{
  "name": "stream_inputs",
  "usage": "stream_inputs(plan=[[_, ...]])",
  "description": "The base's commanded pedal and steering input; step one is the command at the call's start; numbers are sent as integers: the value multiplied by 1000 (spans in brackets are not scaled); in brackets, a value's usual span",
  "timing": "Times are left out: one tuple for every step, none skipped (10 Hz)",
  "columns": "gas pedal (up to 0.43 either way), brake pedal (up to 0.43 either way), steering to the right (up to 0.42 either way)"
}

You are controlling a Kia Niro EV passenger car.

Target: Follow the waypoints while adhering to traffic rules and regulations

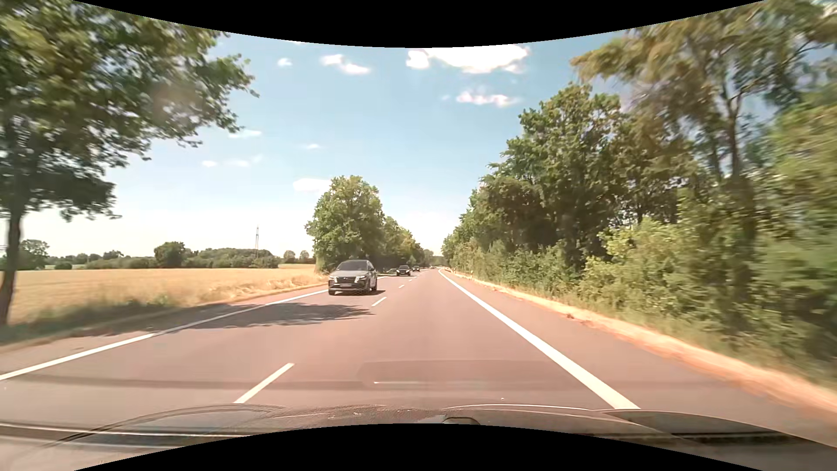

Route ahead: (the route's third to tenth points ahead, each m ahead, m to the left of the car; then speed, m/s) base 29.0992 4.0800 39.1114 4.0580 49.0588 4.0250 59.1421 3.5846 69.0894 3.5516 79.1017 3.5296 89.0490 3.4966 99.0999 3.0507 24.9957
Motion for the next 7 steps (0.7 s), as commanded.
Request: stream_inputs(plan=[[429,0,1],[429,0,1],[429,0,1],[429,0,1],[429,0,1],[429,0,1],[429,0,1]])
